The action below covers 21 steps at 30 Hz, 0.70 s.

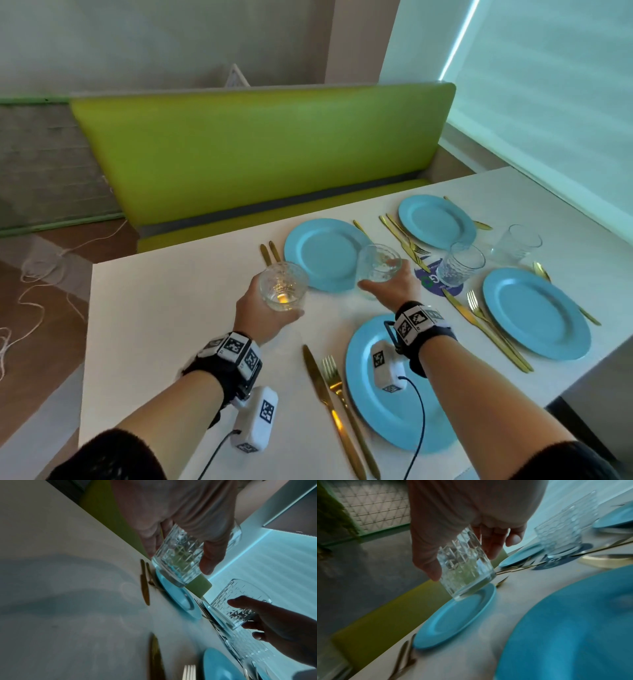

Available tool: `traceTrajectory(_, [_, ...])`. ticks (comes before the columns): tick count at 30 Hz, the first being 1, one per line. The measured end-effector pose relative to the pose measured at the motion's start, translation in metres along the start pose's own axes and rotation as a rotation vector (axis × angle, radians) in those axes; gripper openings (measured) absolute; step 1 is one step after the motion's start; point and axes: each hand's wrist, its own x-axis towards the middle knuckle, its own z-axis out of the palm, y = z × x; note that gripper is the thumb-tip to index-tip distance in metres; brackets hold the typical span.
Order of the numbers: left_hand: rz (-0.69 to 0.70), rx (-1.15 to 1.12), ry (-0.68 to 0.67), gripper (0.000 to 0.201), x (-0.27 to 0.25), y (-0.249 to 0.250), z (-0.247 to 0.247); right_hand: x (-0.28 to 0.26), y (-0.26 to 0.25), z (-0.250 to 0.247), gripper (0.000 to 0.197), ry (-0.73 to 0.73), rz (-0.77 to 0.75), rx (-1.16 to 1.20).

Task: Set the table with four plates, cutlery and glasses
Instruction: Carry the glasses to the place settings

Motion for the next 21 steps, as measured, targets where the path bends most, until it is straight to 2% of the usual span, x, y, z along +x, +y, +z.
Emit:
traceTrajectory(4, [0.01, -0.001, -0.055, 0.09, 0.009, 0.012, 0.035, 0.032, 0.033, -0.013, 0.084, 0.085, 0.097, -0.002])
traceTrajectory(9, [0.024, 0.027, -0.111, 0.094, 0.016, 0.023, 0.068, 0.057, 0.062, -0.017, 0.092, 0.112, 0.171, -0.03])
traceTrajectory(21, [0.013, 0.057, -0.15, 0.096, 0.02, 0.026, 0.1, 0.076, 0.09, -0.016, 0.094, 0.099, 0.194, -0.027])
